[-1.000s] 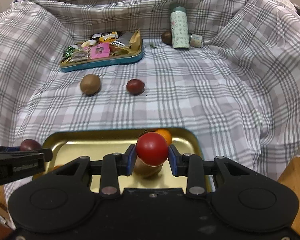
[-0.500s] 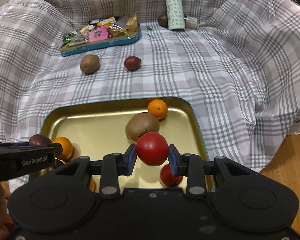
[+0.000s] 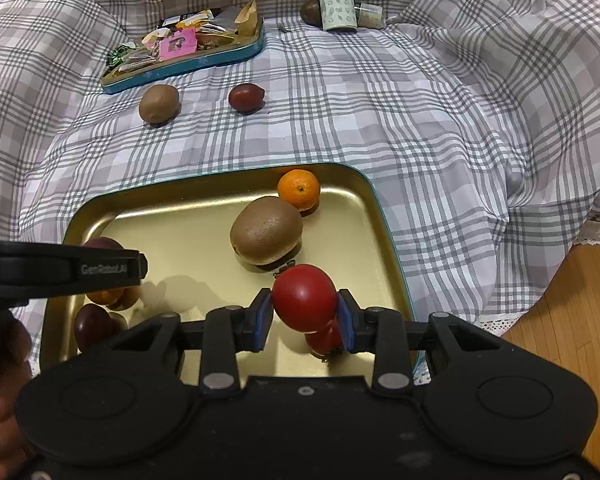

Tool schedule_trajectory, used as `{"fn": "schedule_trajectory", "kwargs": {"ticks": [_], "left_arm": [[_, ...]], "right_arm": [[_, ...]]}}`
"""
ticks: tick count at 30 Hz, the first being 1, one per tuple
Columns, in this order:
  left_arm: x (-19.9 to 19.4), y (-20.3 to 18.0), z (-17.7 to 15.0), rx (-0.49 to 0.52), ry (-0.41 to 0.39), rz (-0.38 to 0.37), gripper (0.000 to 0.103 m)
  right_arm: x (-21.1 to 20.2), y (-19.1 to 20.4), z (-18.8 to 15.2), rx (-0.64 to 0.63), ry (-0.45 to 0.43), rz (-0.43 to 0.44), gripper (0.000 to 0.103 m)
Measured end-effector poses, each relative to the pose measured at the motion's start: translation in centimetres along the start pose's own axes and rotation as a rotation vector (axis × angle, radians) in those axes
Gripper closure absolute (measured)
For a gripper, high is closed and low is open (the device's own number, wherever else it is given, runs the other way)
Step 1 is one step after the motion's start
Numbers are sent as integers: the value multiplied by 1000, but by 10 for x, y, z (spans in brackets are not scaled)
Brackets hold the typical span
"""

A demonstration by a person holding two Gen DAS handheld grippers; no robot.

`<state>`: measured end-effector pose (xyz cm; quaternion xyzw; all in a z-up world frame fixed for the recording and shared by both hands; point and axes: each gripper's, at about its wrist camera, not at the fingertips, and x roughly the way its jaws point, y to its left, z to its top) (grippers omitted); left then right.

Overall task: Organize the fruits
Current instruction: 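Carry the tomato with the right gripper while the left gripper carries the passion fruit over the tray, then lower and release the tomato with the right gripper while the left gripper releases the passion fruit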

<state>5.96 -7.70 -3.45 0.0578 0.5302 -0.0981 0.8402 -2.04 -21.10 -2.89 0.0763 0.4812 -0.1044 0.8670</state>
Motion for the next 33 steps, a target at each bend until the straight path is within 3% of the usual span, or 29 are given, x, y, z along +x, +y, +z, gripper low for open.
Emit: {"fn": "schedule_trajectory", "kwargs": {"ticks": [20,22,33], "left_arm": [[0,1,-3,6,-8,22,53],[-3,1,-4,12,-20,13,49],[-21,8,-14,13,-58,87,49]], "right_arm": [[6,4,-3,-26,31,-7,69],[6,4,-3,-29,32,-7,69],[7,9,-5,-44,36,-5,69]]}}
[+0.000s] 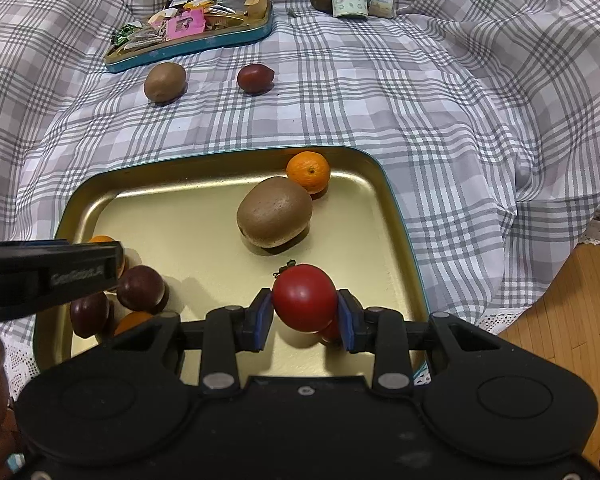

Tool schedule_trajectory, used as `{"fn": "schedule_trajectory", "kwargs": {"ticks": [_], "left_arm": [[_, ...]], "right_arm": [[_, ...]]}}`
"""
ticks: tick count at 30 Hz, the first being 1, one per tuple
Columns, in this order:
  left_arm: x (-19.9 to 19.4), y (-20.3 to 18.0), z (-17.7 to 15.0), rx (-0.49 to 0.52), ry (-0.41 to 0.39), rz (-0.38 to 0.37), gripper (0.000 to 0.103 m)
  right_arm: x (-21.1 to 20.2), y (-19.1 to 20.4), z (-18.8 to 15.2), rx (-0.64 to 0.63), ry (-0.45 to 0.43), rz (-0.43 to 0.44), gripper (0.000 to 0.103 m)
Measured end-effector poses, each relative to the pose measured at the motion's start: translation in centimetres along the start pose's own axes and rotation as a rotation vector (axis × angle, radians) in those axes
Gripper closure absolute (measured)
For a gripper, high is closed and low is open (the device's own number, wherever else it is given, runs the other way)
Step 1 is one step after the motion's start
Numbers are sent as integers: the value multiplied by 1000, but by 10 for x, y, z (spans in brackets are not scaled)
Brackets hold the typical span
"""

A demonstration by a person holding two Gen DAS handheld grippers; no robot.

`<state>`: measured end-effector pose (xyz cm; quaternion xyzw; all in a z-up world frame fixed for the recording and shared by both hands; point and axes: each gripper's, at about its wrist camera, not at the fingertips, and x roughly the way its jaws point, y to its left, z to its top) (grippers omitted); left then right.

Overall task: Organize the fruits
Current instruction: 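Lower and release the tomato with the right gripper while the left gripper releases the passion fruit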

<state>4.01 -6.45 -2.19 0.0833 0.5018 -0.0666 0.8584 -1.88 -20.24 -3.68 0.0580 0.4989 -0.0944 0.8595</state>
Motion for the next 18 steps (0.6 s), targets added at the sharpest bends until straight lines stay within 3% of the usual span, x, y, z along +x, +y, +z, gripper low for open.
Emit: {"fn": "schedule_trajectory", "kwargs": {"ticks": [18], "left_arm": [[-13,22,-20,-69,30,-25,49]], "right_arm": [[2,8,-1,-32,26,8,69]]}}
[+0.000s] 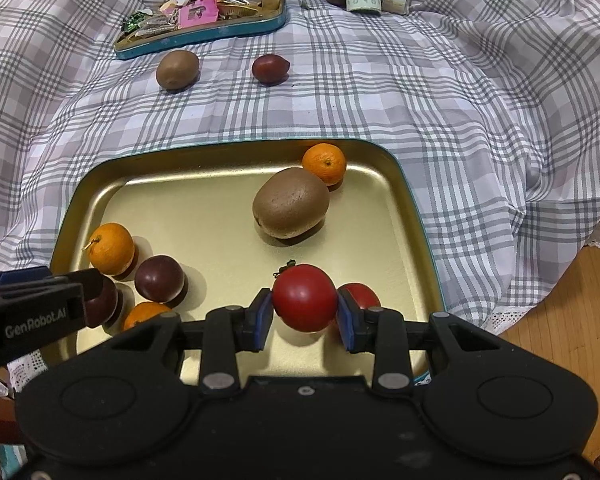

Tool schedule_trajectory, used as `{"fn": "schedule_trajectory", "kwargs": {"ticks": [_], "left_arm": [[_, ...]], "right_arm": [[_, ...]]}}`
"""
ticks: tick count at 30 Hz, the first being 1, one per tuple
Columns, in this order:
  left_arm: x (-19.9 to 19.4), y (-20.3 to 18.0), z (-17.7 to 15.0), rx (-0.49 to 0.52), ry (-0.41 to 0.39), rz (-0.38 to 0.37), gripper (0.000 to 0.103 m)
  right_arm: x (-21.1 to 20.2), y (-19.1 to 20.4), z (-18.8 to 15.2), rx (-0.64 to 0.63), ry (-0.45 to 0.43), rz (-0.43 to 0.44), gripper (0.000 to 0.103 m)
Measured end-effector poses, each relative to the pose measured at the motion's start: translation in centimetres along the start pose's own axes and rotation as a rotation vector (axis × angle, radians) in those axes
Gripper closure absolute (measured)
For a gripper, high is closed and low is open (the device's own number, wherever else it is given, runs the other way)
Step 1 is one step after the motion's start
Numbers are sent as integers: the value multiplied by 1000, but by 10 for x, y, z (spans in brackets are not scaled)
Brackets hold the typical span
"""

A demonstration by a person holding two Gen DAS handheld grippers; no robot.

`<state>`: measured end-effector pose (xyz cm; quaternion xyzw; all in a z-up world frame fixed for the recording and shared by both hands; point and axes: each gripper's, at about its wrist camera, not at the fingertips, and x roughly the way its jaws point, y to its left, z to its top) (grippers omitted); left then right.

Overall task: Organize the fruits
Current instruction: 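Lower and release the tomato with the right gripper while the left gripper releases the passion fruit, then withdraw both open grippers from the tray back toward the remaining kiwi and passion fruit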

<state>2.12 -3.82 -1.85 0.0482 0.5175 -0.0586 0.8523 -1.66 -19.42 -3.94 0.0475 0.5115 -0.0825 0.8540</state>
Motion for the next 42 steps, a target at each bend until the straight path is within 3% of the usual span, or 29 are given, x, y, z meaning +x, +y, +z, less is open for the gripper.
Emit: {"fn": "schedule_trajectory", "kwargs": {"ticks": [19,28,42], "left_arm": [[0,2,-3,-8,20,-8,49],[5,6,-3,-18,68,-42,49],[10,12,-1,-1,118,-38,49]], "right_arm": [[-2,2,-1,-17,-11,-18,69],[2,3,0,-19,17,-39,69],[9,1,8,-25,65,-60,69]]}}
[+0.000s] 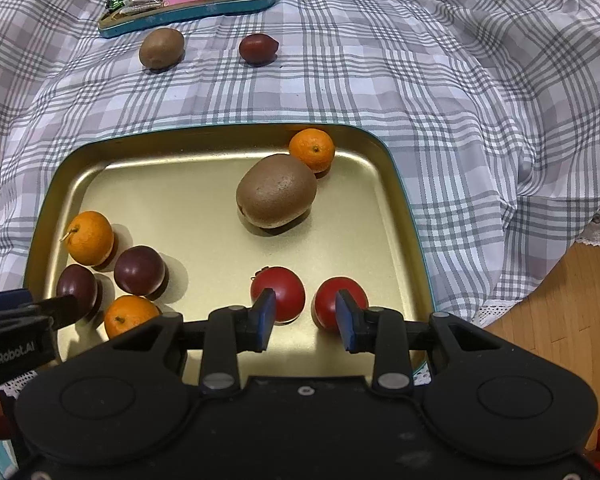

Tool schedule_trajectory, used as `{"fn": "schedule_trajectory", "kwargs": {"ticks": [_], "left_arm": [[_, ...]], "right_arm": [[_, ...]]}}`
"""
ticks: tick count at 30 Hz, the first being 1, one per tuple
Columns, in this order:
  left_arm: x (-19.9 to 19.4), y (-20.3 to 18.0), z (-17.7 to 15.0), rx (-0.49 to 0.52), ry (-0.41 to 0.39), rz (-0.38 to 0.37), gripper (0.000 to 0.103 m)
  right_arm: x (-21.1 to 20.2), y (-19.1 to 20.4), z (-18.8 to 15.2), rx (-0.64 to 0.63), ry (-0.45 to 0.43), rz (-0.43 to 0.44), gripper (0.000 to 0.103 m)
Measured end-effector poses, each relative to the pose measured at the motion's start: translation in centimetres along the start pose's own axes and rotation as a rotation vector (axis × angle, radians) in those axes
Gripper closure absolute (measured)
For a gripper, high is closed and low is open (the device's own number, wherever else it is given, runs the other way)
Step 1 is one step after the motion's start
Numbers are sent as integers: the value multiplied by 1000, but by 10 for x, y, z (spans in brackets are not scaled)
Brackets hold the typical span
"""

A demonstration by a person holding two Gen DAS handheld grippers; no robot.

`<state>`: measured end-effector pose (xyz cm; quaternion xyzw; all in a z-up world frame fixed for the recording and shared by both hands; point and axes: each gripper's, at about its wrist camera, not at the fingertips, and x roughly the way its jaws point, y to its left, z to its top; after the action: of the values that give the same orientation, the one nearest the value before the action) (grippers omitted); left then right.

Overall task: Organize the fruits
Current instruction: 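Withdraw both open grippers from the tray back toward the remaining kiwi and passion fruit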

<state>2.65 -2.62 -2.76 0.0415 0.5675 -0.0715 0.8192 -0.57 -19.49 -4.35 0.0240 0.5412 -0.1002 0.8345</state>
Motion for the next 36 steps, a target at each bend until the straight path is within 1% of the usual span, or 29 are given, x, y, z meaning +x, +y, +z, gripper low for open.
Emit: {"fn": "schedule_trajectory", "kwargs": {"ticks": [6,16,28,36], "left_arm": [[0,0,1,7,5,0,49],[0,1,6,24,14,11,49],[2,3,22,39,3,40,49],[5,7,35,26,2,54,49]], "right_arm": [[2,0,4,-5,23,-25,69],[6,1,14,-10,53,-42,69],[13,4,30,-28,70,-72,69],[22,2,41,-23,87,-88,69]]}}
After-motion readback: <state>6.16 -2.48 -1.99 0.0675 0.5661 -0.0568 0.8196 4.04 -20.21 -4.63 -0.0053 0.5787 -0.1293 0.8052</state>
